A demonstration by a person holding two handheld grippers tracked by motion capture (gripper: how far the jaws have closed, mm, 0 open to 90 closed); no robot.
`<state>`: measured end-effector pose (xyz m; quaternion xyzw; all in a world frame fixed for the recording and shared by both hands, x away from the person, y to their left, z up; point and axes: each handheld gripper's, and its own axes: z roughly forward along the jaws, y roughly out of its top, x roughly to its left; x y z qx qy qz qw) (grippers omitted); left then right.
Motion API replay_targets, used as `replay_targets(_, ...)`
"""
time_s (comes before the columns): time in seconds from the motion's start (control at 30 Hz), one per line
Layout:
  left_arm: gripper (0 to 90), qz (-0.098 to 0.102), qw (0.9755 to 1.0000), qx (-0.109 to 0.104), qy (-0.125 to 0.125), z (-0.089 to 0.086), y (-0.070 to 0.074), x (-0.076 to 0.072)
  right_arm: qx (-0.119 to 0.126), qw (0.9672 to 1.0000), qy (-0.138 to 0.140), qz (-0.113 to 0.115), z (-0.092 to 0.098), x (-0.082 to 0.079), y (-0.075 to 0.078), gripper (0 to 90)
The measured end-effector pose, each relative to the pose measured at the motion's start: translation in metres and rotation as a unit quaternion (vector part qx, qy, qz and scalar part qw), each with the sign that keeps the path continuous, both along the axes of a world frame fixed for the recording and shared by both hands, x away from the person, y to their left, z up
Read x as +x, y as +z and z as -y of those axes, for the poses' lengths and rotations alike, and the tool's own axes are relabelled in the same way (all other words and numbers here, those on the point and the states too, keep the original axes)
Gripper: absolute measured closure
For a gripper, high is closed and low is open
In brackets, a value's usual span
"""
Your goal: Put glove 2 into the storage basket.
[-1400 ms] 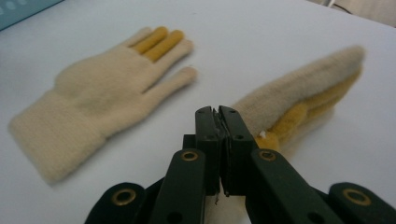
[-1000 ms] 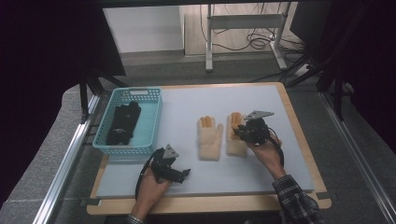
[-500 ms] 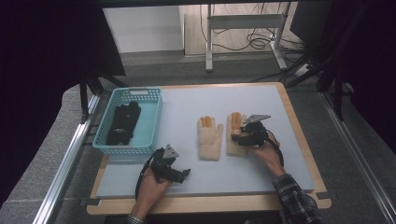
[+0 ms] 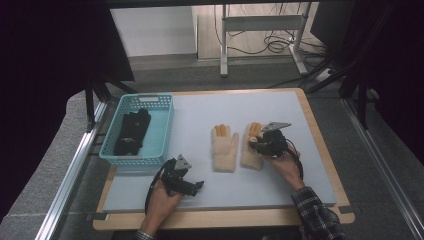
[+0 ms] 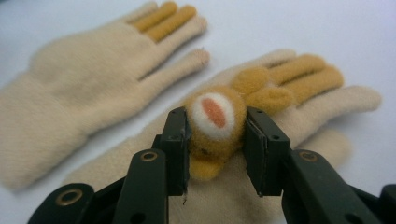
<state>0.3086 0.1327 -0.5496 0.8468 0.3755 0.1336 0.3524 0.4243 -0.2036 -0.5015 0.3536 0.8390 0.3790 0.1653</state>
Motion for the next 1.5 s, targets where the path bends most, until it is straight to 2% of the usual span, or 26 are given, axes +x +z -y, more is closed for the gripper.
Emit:
replay_targets(0.07,1.9,0.0,1.0,0.0,0.0,0.0,0.0,0.0,0.011,0.9999,0.006,0.006,-0.001,-0.005,0.01,62.6)
replay_targets(0.17,1.9,0.0,1.0,0.0,0.0,0.0,0.0,0.0,0.017,0.9997,0.014,0.01,-0.003,-0.009,0.018,62.7)
replay_targets(0.2,1.9,0.0,1.0,0.0,0.0,0.0,0.0,0.0,0.021,0.9994,0.022,0.015,-0.006,-0.014,0.026,62.7)
replay_targets(0.3,1.9,0.0,1.0,0.0,0.0,0.0,0.0,0.0,0.027,0.999,0.03,0.018,-0.011,-0.018,0.035,62.7)
replay_targets(0.43,1.9,0.001,1.0,0.0,0.0,0.0,0.0,0.0,0.039,0.9976,0.053,0.021,-0.024,-0.025,0.049,62.7)
replay_targets(0.53,1.9,0.001,1.0,0.002,-0.002,0.0,0.0,0.0,0.04,0.9965,0.07,0.024,-0.039,-0.026,0.054,62.6)
replay_targets(0.63,1.9,0.0,1.0,0.002,-0.002,0.0,0.0,0.0,0.036,0.9955,0.084,0.024,-0.056,-0.023,0.053,62.5)
replay_targets(0.73,1.9,0.001,1.0,0.003,-0.002,0.0,0.0,0.0,0.028,0.9947,0.097,0.019,-0.072,-0.017,0.045,62.3)
replay_targets(0.83,1.9,0.0,1.0,0.002,-0.002,0.0,0.0,0.0,0.008,0.9942,0.107,0.009,-0.085,-0.009,0.031,61.7)
replay_targets(0.87,1.9,0.0,1.0,0.003,-0.002,0.0,0.0,0.0,-0.007,0.9936,0.112,-0.007,-0.09,-0.004,0.019,60.3)
replay_targets(0.9,1.9,0.0,1.0,0.003,-0.002,0.0,0.0,0.0,-0.007,0.9936,0.112,-0.007,-0.09,-0.004,0.019,60.3)
replay_targets(0.97,1.9,0.0,1.0,0.003,-0.002,0.0,0.0,0.0,-0.02,0.9936,0.11,-0.015,-0.092,-0.001,0.009,57.7)
replay_targets(1.07,1.9,0.0,1.0,0.003,-0.003,-0.001,0.0,0.0,-0.005,0.994,0.106,-0.029,-0.089,0.0,0.002,51.4)
replay_targets(1.17,1.9,0.0,1.0,0.004,-0.003,-0.001,0.0,0.0,-0.002,0.9943,0.104,-0.022,-0.084,-0.002,0.007,45.3)
replay_targets(1.2,1.9,0.0,1.0,0.001,-0.002,0.0,0.0,0.0,0.003,0.9952,0.097,-0.013,-0.079,-0.001,0.015,44.1)
replay_targets(1.3,1.9,0.0,1.0,0.003,-0.002,0.0,0.0,0.0,0.011,0.9962,0.086,-0.008,-0.072,0.0,0.021,44.2)
replay_targets(1.37,1.9,0.0,1.0,0.002,-0.002,0.0,0.0,0.0,0.015,0.997,0.076,-0.007,-0.062,0.002,0.025,49.1)
replay_targets(1.5,1.9,-0.001,1.0,0.001,-0.002,0.0,0.0,0.0,0.001,0.9982,0.058,-0.014,-0.05,0.002,0.022,71.9)
